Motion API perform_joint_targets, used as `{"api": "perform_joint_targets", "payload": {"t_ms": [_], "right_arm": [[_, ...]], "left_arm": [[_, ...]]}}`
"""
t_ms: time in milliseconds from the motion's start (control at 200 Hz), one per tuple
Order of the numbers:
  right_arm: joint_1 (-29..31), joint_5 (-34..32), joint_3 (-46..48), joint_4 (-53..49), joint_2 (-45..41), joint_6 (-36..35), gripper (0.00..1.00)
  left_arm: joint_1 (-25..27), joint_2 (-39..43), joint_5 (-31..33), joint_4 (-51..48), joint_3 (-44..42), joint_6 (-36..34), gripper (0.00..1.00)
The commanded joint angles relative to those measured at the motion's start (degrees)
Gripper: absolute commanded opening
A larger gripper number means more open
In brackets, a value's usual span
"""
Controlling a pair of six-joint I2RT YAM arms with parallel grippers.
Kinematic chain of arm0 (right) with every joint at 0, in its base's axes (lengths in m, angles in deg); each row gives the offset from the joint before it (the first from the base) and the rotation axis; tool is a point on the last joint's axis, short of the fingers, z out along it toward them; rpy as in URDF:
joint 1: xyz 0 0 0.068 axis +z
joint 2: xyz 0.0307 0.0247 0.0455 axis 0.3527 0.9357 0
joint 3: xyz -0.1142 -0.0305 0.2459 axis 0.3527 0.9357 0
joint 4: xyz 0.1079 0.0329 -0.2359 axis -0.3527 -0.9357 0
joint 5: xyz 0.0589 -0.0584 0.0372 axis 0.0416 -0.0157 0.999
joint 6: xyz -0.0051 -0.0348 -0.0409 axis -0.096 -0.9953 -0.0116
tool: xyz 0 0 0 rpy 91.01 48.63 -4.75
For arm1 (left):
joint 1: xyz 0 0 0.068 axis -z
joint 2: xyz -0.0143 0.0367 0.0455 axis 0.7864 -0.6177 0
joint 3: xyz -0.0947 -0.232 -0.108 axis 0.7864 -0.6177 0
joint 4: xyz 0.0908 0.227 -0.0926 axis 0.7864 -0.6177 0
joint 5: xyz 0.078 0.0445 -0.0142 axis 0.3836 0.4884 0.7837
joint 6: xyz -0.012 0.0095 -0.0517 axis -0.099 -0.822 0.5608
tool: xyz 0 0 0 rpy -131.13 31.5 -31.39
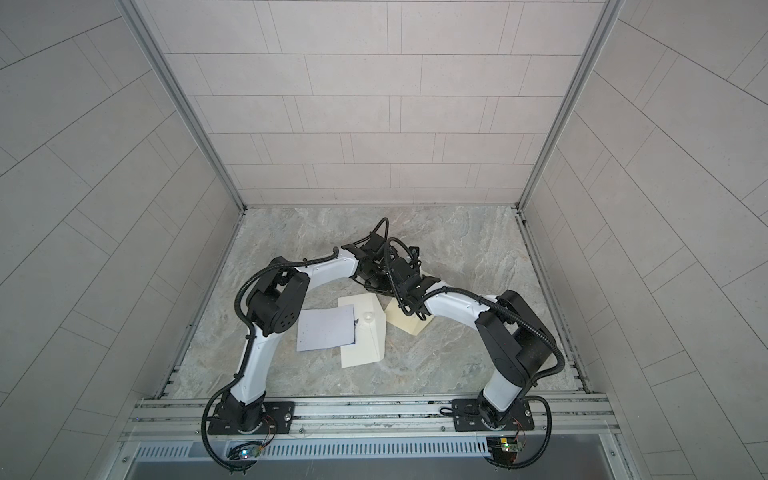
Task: Place the letter into the envelope and seal it
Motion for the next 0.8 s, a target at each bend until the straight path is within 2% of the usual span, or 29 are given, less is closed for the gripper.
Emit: {"api": "perform_joint_targets", "payload": {"t_ms": [0, 410, 600, 701, 796], "right_arm": [[-0.3, -5.7, 0.1, -7.1, 1.2, 2.2, 0.0], [-4.2, -4.9, 3.5, -7.8, -1.2, 4.6, 0.0], [-4.4, 0.2, 4.5, -3.5, -2.0, 2.1, 0.0], [-4.5, 2.0, 5.0, -2.4, -2.0, 2.5, 0.0], [-4.9, 3.1, 5.2, -1.9, -1.7, 3.3, 0.0]], "left_arm": [[0.1, 2.0, 2.7, -2.0, 0.4, -0.7, 0.0], [0.0, 2.0, 2.6, -1.8, 0.4, -0.5, 0.0], [0.1, 2.8, -0.7, -0.1, -0.3, -1.7, 0.0], [0.1, 2.0, -6.0, -1.5, 1.1, -3.3, 0.28], [0.2, 1.1, -8.9, -2.9, 2.3, -4.5, 0.4]]}}
